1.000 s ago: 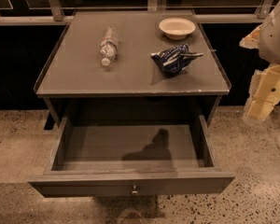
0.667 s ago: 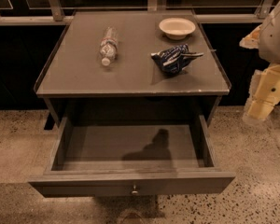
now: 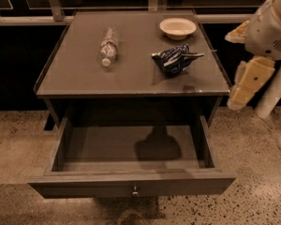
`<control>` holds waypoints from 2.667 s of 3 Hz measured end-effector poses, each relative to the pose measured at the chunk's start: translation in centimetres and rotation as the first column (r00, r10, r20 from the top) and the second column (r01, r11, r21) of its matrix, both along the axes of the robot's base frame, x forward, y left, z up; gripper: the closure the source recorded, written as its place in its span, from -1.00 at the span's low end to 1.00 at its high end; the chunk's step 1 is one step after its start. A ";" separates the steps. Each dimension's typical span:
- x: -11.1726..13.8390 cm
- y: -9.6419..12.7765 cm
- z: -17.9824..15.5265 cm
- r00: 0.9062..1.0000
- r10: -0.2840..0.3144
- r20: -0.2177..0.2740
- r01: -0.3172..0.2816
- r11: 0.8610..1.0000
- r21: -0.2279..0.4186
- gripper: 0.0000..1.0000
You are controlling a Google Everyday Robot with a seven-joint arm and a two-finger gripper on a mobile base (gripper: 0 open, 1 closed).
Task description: Place blue chip bag into top drawer
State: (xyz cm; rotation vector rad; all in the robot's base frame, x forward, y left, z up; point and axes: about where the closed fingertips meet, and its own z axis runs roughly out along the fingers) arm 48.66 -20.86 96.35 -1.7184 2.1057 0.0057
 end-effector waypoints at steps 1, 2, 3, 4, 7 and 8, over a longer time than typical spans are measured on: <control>5.2 2.1 -2.2 0.996 0.086 0.002 -0.086 0.993 0.082 -1.00; 9.6 4.8 -3.9 0.986 0.165 0.005 -0.164 0.977 0.133 -1.00; 13.4 7.2 -4.6 0.974 0.223 0.034 -0.226 0.963 0.147 -1.00; 16.0 8.6 -5.7 0.966 0.255 0.043 -0.258 0.956 0.137 -1.00; 17.7 8.7 -8.1 0.966 0.259 0.018 -0.260 0.962 0.087 -0.62; 17.7 8.7 -8.1 0.966 0.259 0.018 -0.260 0.962 0.087 -0.16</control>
Offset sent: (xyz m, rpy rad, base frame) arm 0.1495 0.0797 -0.0588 0.1978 0.0117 0.2640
